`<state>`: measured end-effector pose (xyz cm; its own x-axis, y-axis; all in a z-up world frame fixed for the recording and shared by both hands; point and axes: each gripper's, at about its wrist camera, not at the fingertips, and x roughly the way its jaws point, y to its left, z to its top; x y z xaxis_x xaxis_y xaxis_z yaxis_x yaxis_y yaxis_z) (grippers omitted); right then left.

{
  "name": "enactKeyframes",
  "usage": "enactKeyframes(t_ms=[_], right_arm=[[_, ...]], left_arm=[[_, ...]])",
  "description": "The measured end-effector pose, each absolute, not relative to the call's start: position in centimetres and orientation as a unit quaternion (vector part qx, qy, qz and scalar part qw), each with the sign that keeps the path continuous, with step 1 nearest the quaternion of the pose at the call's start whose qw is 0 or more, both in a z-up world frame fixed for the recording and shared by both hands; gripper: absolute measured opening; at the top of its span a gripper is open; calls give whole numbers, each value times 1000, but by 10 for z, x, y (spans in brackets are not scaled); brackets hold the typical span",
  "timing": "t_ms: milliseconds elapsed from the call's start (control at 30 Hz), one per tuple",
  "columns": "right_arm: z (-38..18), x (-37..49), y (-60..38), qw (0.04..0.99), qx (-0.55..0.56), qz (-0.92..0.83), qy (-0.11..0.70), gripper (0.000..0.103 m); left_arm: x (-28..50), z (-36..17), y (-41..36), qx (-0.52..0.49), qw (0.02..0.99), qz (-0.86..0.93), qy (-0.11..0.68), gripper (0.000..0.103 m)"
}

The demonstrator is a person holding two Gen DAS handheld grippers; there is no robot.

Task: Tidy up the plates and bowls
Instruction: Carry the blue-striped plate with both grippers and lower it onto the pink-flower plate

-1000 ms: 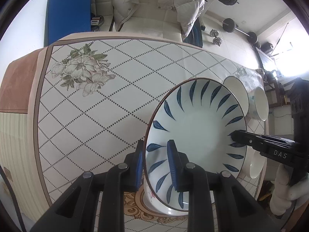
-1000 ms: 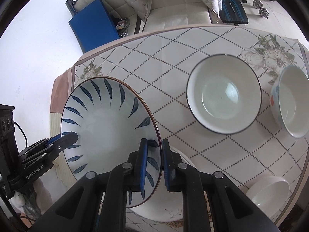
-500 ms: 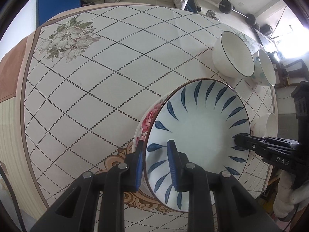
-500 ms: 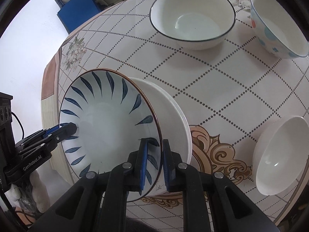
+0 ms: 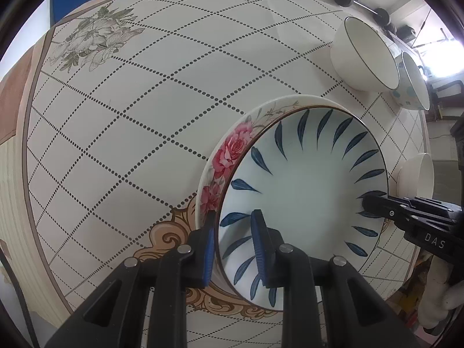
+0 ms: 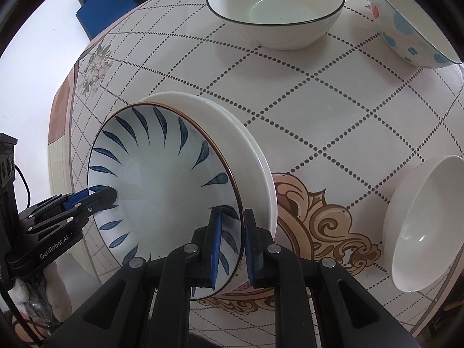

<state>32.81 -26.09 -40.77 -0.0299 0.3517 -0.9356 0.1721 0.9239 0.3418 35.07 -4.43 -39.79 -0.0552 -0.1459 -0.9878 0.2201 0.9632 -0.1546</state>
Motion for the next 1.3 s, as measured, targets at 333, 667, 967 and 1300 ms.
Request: enactKeyframes(t_ms=[333,667,967,1300], right_arm=[[-418,328,-252,668,180,65,719,16],[-414,333,-253,665,175,55,724,17],[-419,337,-261,647,203,61,732,19],[-423,338,-271,616,242,66,747,24]], left_arm=[[349,-406,-50,31,679,-130,722,21],[356,-409,-49,24,665,-124,736,21],[369,-416,-41,1,642,-119,757,22],[376,-413,-34,-1,641,-114,759,26]])
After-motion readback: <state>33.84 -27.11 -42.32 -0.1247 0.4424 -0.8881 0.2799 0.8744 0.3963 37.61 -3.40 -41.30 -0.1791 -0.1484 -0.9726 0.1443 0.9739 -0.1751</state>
